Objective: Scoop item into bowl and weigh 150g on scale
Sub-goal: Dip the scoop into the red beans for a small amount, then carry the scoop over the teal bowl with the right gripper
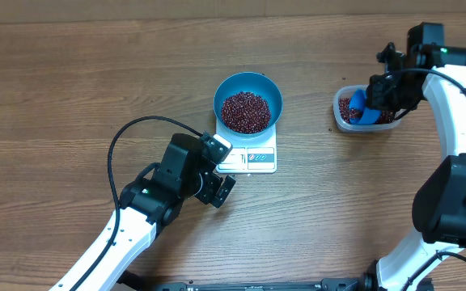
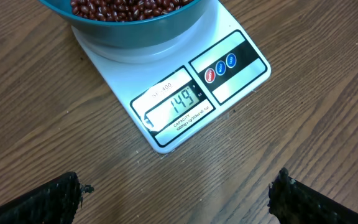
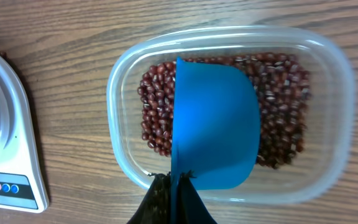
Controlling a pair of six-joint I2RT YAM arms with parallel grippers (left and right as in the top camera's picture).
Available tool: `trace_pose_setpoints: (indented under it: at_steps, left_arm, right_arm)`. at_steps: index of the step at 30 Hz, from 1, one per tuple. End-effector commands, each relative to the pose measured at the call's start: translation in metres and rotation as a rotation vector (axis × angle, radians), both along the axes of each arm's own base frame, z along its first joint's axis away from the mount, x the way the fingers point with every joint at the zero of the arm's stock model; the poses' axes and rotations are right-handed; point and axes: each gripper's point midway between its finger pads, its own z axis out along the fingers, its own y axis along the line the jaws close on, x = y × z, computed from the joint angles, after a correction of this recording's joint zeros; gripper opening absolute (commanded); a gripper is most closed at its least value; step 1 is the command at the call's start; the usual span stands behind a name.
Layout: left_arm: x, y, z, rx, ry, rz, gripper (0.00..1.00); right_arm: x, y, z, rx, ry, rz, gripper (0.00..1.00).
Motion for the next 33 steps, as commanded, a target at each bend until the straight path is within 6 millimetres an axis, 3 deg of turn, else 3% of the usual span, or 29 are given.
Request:
trace_pose_setpoints:
  at_steps: [1,5,8,13,18,22,27,33]
  left_arm:
    - [0.002,0.002,-0.001,-0.005,0.007,0.025,1.00]
    - [0.002,0.002,-0.001,-0.005,0.007,0.025,1.00]
    - [0.002,0.002,-0.001,-0.005,0.007,0.025,1.00]
    - [0.002,0.002,-0.001,-0.005,0.007,0.025,1.00]
    - [0.002,0.002,-0.001,-0.005,0.007,0.025,1.00]
    - [0.002,0.002,-0.001,-0.005,0.007,0.025,1.00]
    - [0.002,0.002,-0.001,-0.005,0.007,0.025,1.00]
    - [0.002,0.002,-0.001,-0.005,0.007,0.025,1.00]
  right_arm:
    - [0.011,0.000,0.030,0.032,-0.070,-0.001,0.04]
    - [0.005,-0.005,0.048,0.101,-0.073,-0.003,0.04]
    - [0.003,-0.017,0.049,0.100,-0.070,-0.030,0.04]
    - [0.002,-0.019,0.048,0.088,-0.071,-0.017,0.04]
    - [0.004,-0.004,0.067,0.203,-0.109,0.010,0.04]
    - [0.007,0.011,0.098,0.298,-0.172,0.056,0.04]
    - [0.011,0.066,0.127,0.399,-0.231,0.190,0.04]
    - [0.009,0.126,0.131,0.409,-0.242,0.337,0.04]
